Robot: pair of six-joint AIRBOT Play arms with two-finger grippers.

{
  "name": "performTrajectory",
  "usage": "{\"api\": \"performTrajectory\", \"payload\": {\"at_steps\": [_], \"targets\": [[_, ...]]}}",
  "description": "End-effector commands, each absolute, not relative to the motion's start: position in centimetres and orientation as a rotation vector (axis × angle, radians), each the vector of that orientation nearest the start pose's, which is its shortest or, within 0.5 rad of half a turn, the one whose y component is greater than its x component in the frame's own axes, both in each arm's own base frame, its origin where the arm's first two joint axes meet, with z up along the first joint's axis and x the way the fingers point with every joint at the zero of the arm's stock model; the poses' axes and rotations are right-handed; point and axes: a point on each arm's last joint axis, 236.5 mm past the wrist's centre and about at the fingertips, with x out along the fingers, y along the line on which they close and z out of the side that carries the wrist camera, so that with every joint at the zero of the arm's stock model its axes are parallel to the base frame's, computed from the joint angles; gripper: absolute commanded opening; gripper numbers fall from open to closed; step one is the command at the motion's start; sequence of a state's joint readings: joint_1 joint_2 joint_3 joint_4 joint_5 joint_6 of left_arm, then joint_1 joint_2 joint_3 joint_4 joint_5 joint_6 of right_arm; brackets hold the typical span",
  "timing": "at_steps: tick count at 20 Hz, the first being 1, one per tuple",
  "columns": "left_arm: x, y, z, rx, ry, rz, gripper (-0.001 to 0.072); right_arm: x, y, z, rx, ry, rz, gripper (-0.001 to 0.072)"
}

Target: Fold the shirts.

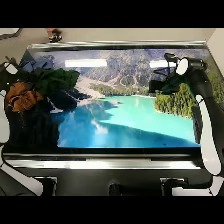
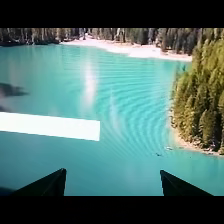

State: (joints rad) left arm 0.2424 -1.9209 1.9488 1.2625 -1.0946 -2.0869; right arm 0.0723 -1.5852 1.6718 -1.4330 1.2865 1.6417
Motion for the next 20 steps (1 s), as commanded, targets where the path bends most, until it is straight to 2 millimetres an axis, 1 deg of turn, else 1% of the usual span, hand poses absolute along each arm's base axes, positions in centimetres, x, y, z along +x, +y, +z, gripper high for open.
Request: {"api": "performTrajectory", "payload": {"at_steps": [1, 2, 3, 4, 6, 7, 8, 9, 10, 11, 12, 13, 14, 15, 16, 17, 18, 19, 20], "targets": [[60.2, 10.5, -3.1, -1.170, 0.977, 0.352, 0.0720, 47.7, 7.6, 5.7, 0.170, 1.206, 0.145, 0.0706], [60.8, 10.4, -4.3, -1.188, 0.967, 0.354, 0.0720, 47.7, 7.8, 5.8, 0.178, 1.204, 0.151, 0.0706], [61.8, 10.1, -5.1, -1.213, 0.940, 0.342, 0.0720, 47.7, 8.0, 5.8, 0.183, 1.205, 0.156, 0.0706], [63.0, 9.5, -5.5, -1.234, 0.903, 0.308, 0.0720, 47.6, 8.0, 5.8, 0.186, 1.208, 0.158, 0.0706], [64.6, 8.8, -6.5, -1.273, 0.854, 0.282, 0.0720, 47.4, 8.4, 5.8, 0.199, 1.217, 0.170, 0.0705], [64.9, 8.5, -7.3, -1.275, 0.854, 0.281, 0.0720, 47.1, 8.7, 5.8, 0.209, 1.227, 0.180, 0.0691], [64.7, 8.1, -8.1, -1.276, 0.874, 0.284, 0.0707, 46.8, 9.1, 5.7, 0.221, 1.243, 0.192, 0.0677], [64.3, 7.8, -8.6, -1.277, 0.901, 0.284, 0.0560, 46.3, 9.4, 5.7, 0.229, 1.262, 0.203, 0.0677], [64.1, 7.8, -8.6, -1.279, 0.911, 0.282, 0.0202, 45.9, 9.7, 5.7, 0.238, 1.278, 0.215, 0.0676], [64.4, 7.6, -7.7, -1.264, 0.900, 0.243, 0.0033, 45.7, 9.7, 5.6, 0.234, 1.283, 0.219, 0.0676], [64.9, 7.3, -5.9, -1.242, 0.870, 0.181, 0.0031, 45.7, 9.6, 5.7, 0.224, 1.281, 0.223, 0.0676], [65.5, 7.0, -3.5, -1.224, 0.831, 0.125, 0.0030, 45.7, 9.6, 5.9, 0.210, 1.275, 0.233, 0.0676], [66.0, 6.5, -0.2, -1.173, 0.779, 0.055, 0.0030, 45.7, 9.6, 6.2, 0.192, 1.263, 0.246, 0.0676], [66.1, 6.0, 3.2, -1.112, 0.731, -0.004, 0.0029, 45.7, 9.6, 6.7, 0.169, 1.247, 0.261, 0.0676], [65.6, 4.8, 7.2, -1.022, 0.695, -0.072, 0.0029, 45.6, 9.3, 7.3, 0.141, 1.230, 0.269, 0.0676], [64.5, 3.1, 11.1, -0.916, 0.669, -0.150, 0.0029, 45.6, 8.8, 8.1, 0.112, 1.209, 0.261, 0.0676], [62.9, 0.8, 15.0, -0.809, 0.651, -0.235, 0.0029, 45.5, 8.0, 9.2, 0.081, 1.182, 0.239, 0.0676], [60.7, -2.1, 19.0, -0.704, 0.634, -0.327, 0.0029, 45.3, 7.1, 10.4, 0.049, 1.153, 0.211, 0.0676], [58.1, -5.2, 22.8, -0.602, 0.615, -0.415, 0.0029, 45.0, 6.1, 11.9, 0.015, 1.119, 0.178, 0.0676]]}}
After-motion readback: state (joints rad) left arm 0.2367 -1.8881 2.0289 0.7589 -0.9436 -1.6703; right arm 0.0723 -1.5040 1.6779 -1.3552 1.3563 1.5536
